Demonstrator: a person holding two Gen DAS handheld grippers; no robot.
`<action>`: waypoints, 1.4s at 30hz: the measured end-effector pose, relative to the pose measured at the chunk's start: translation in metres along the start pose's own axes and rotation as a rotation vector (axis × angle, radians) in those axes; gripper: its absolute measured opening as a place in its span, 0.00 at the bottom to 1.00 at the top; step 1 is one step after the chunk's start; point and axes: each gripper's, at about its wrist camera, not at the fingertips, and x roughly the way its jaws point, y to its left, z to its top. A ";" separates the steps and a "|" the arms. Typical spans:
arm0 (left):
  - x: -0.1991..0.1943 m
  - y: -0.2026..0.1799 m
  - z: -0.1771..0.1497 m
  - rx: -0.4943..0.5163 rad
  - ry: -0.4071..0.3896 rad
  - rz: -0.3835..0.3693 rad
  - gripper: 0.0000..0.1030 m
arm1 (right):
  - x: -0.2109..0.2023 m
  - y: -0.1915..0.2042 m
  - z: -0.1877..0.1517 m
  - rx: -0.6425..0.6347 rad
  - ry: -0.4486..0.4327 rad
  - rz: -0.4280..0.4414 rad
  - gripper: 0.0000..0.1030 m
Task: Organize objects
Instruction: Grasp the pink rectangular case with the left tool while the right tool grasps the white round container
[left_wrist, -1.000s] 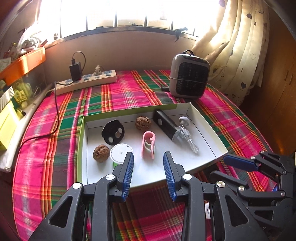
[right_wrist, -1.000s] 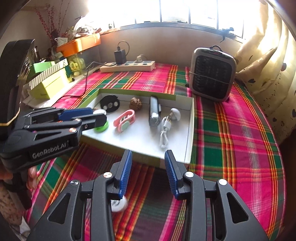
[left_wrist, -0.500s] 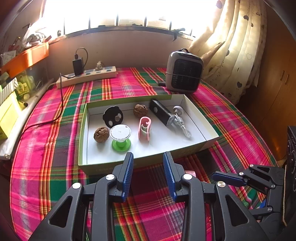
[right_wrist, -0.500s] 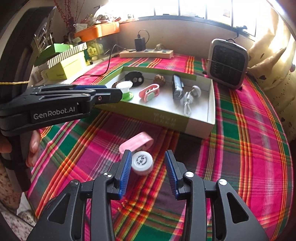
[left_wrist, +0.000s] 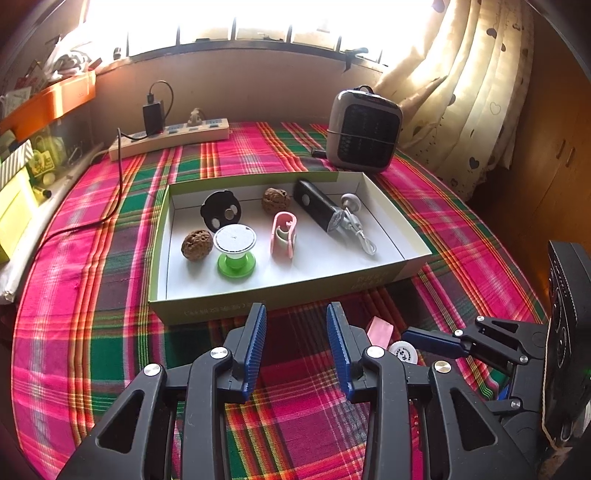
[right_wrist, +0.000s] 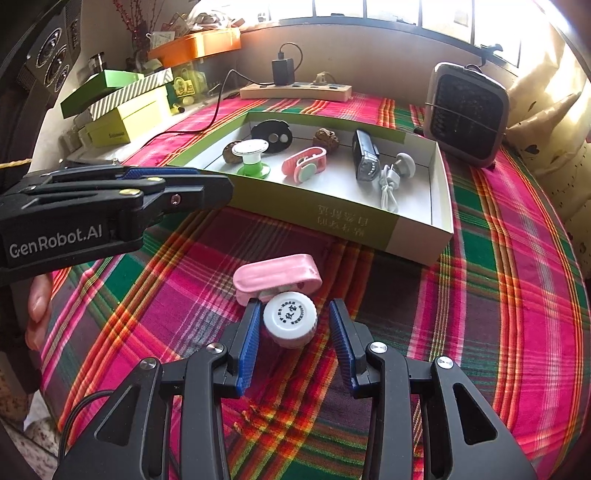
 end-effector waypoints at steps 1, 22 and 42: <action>0.000 0.000 0.000 -0.002 0.003 -0.003 0.32 | 0.000 -0.002 0.000 0.004 -0.002 0.001 0.37; 0.014 -0.035 -0.006 0.077 0.061 -0.087 0.37 | -0.009 -0.034 -0.008 0.056 -0.024 -0.059 0.28; 0.040 -0.052 -0.015 0.128 0.122 -0.076 0.38 | -0.018 -0.057 -0.017 0.100 -0.023 -0.092 0.28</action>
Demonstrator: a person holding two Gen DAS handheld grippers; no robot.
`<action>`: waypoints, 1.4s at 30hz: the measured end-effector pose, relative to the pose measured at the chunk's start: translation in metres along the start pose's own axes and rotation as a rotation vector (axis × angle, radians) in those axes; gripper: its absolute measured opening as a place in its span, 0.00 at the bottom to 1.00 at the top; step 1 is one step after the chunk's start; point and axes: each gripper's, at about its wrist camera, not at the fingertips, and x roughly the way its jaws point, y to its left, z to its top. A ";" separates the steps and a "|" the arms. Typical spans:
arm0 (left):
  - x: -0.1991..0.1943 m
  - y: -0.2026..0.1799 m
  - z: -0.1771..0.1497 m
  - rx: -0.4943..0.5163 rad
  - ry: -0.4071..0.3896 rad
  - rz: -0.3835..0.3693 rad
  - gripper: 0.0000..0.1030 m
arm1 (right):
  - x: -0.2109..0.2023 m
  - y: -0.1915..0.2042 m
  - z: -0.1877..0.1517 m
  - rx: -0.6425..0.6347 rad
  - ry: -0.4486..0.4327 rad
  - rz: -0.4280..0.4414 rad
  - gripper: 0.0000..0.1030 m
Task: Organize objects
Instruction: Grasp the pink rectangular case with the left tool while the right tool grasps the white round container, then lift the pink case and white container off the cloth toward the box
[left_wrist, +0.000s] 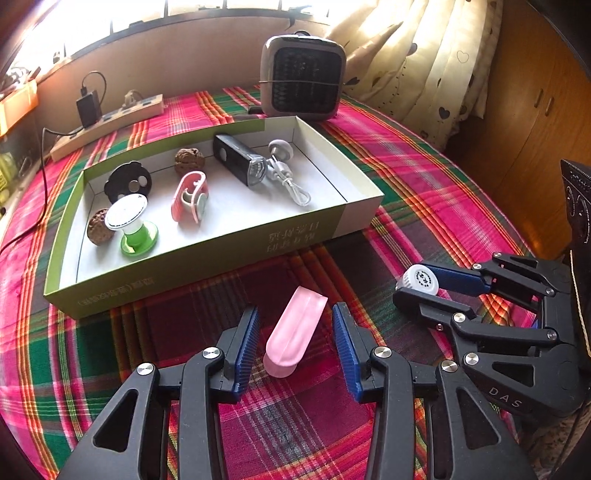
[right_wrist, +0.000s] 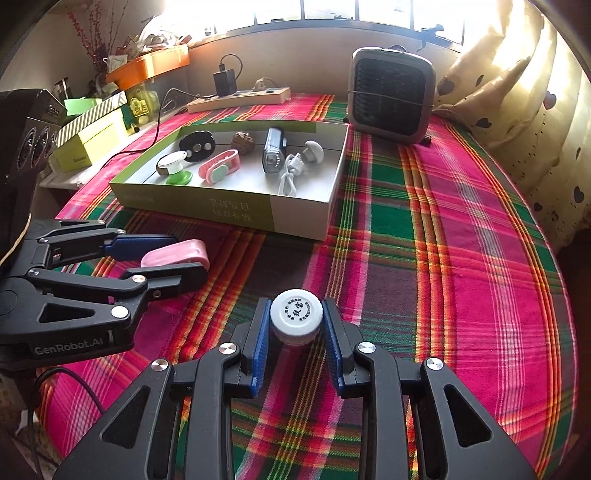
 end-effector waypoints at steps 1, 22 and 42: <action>0.000 0.000 0.000 0.000 -0.001 0.002 0.38 | 0.000 0.000 0.000 -0.001 0.000 0.000 0.28; 0.001 0.002 0.000 0.021 -0.016 0.061 0.19 | 0.000 0.001 -0.001 -0.001 0.001 -0.002 0.28; 0.001 0.004 0.000 0.014 -0.018 0.063 0.15 | 0.000 0.001 0.000 -0.001 0.001 -0.002 0.28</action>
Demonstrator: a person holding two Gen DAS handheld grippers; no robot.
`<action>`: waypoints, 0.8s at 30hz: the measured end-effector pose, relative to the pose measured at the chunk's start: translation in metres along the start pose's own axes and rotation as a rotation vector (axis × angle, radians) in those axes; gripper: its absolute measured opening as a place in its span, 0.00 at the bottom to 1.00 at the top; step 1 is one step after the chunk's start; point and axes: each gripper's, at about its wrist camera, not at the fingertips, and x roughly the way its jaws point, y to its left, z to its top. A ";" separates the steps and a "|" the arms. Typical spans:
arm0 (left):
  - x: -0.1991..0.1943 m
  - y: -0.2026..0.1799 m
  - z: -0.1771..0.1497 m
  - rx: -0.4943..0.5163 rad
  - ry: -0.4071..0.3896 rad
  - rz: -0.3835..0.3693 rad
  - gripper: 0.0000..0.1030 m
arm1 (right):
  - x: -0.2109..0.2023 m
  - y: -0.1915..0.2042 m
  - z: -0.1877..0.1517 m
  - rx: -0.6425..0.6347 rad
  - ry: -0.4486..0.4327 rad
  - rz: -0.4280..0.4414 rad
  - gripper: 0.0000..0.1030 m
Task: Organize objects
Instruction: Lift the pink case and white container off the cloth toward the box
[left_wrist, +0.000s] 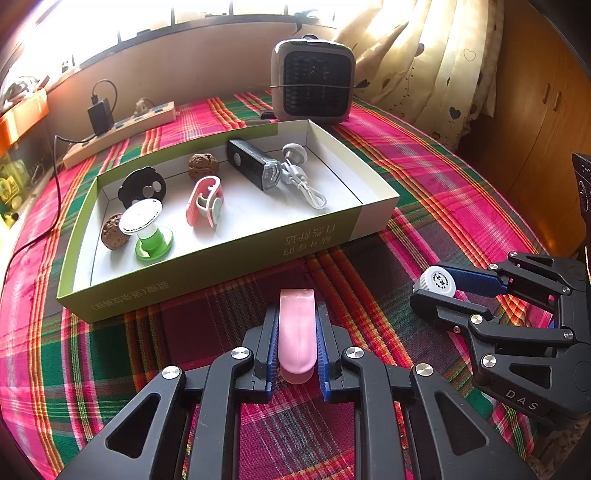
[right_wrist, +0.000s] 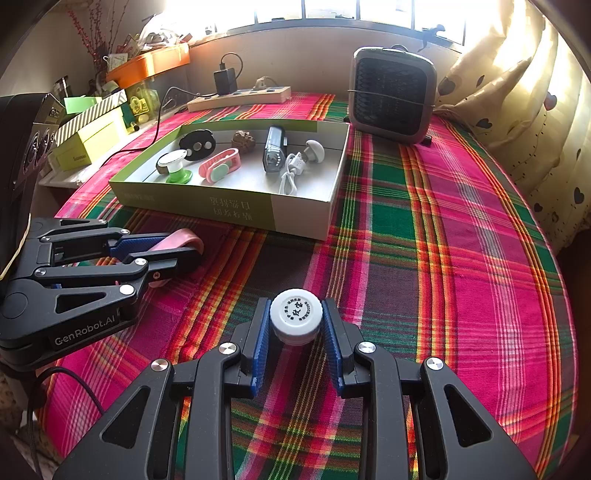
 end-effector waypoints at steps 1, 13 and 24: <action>0.000 0.000 0.000 0.000 0.000 0.000 0.15 | 0.000 0.000 0.000 0.000 0.000 0.000 0.28; -0.003 0.000 0.001 -0.004 -0.008 -0.004 0.15 | -0.001 0.000 0.000 0.001 0.000 0.000 0.28; -0.011 -0.001 0.002 -0.005 -0.029 -0.001 0.15 | -0.002 0.002 0.001 -0.004 -0.011 0.006 0.28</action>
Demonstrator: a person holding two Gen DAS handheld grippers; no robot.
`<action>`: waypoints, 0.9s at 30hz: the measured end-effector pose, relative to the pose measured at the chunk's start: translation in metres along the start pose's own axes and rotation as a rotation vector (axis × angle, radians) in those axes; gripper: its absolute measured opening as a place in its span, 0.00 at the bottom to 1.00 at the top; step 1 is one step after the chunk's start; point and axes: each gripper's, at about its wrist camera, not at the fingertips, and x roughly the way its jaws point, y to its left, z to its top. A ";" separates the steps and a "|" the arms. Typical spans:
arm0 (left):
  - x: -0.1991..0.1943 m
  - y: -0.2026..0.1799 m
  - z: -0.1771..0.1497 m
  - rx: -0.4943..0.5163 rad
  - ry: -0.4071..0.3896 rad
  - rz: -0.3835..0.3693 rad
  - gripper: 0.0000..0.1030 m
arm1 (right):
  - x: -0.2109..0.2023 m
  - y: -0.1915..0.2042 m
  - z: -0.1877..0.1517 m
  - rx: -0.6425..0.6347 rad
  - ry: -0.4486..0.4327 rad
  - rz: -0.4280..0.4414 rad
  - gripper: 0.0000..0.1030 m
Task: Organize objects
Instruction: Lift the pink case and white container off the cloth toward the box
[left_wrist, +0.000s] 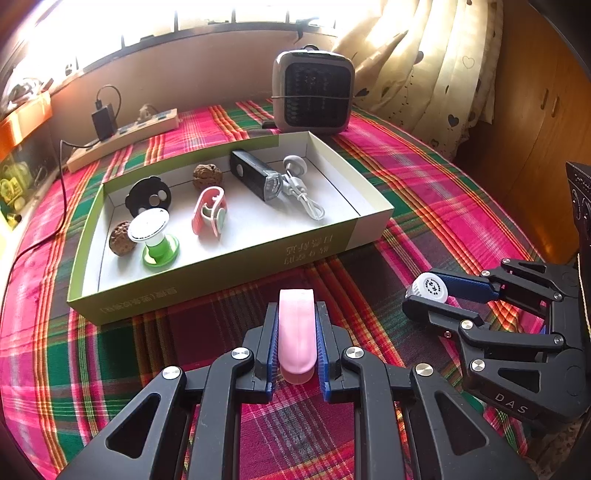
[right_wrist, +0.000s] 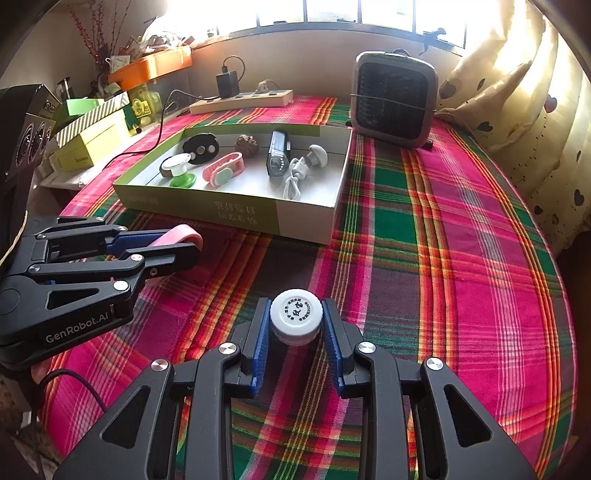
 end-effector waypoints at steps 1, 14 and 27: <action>-0.001 0.000 0.000 0.000 -0.003 0.001 0.15 | -0.001 0.000 0.000 0.000 -0.002 0.001 0.28; -0.011 0.004 0.001 -0.016 -0.028 0.007 0.15 | -0.008 0.007 0.006 -0.011 -0.023 0.009 0.28; -0.019 0.013 0.001 -0.039 -0.053 0.041 0.15 | -0.010 0.015 0.012 -0.025 -0.034 0.018 0.28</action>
